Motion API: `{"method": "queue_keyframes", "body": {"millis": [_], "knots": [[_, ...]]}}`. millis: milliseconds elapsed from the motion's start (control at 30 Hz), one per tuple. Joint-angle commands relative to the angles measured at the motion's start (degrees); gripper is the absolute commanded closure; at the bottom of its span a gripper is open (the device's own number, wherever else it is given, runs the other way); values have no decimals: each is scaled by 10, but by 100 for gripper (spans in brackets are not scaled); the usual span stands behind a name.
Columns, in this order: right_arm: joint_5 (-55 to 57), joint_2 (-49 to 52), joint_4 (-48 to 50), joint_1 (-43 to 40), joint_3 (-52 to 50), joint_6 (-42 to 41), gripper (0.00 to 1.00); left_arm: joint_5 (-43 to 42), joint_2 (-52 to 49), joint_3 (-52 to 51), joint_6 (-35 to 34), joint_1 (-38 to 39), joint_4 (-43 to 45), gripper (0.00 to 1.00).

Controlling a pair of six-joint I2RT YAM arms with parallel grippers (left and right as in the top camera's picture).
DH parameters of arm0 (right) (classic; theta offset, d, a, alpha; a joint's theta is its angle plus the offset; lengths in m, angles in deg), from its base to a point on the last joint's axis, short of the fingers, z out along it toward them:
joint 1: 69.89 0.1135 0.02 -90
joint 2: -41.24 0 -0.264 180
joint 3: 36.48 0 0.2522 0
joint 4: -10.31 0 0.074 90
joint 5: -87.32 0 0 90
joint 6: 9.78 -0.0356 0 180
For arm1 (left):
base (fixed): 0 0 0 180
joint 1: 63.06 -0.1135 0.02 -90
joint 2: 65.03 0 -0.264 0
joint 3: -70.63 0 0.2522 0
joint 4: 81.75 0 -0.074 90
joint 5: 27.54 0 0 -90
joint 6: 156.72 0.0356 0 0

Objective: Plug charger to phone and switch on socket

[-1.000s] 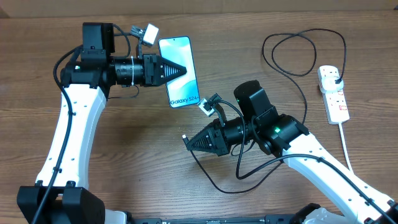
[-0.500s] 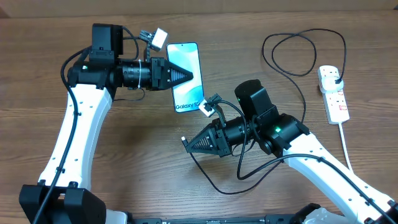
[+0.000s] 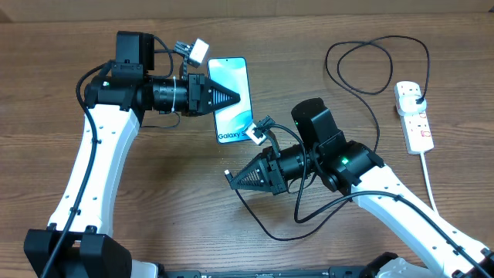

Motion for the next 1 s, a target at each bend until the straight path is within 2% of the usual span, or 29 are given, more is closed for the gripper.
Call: {"method": "queue_keyframes", "body": {"millis": [0, 333, 400, 433, 533, 700, 967], "knots": [[-12, -3, 2, 0, 5, -1, 96, -14, 10, 3, 11, 4, 0, 96], [-61, -3, 33, 0, 5, -1, 96, -34, 10, 3, 18, 4, -10, 96], [-61, -3, 37, 0, 5, -2, 96, -68, 10, 3, 27, 4, -9, 96], [-61, -3, 47, -2, 5, -13, 96, -118, 10, 3, 44, 3, -5, 96], [-61, -3, 86, -16, 5, -65, 96, -188, 10, 3, 71, -3, 8, 96], [-62, -3, 159, -38, 5, -110, 96, -210, 10, 3, 69, -8, 17, 96], [-57, -3, 181, -51, 5, -112, 96, -209, 10, 3, -48, -17, 25, 96]]}}
